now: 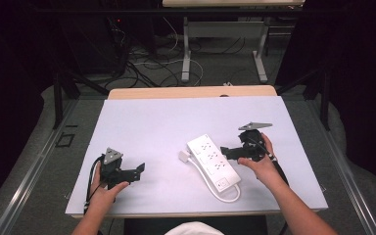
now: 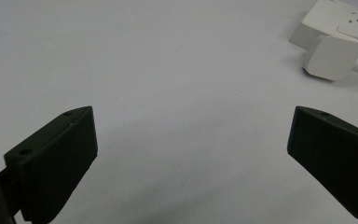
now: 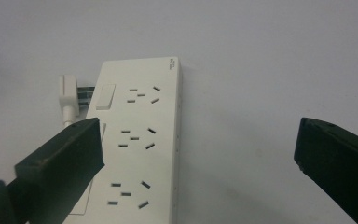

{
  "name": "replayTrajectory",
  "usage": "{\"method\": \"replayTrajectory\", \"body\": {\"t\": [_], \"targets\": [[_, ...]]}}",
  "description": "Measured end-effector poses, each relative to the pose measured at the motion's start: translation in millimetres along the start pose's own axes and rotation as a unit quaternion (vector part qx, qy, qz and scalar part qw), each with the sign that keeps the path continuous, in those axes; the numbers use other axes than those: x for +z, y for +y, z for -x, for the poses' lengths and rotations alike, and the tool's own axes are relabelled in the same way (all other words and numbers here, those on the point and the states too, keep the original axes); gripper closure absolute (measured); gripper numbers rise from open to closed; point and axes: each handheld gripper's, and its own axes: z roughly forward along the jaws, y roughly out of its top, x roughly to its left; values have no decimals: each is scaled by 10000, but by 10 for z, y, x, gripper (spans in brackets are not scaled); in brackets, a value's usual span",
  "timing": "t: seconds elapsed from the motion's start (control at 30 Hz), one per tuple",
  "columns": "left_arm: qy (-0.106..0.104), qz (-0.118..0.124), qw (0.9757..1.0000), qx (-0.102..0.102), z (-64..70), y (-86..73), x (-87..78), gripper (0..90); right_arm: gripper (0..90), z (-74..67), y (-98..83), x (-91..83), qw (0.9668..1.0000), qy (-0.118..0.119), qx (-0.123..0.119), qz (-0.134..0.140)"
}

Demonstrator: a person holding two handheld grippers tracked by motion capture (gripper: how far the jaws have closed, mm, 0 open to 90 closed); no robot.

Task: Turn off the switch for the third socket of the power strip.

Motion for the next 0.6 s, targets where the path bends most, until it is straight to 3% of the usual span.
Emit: {"method": "replayTrajectory", "body": {"t": [0.6], "targets": [[23,-29,10000,13,-14,1,-8,15,0,292,-176,-234,9990,-316,268,137]]}}
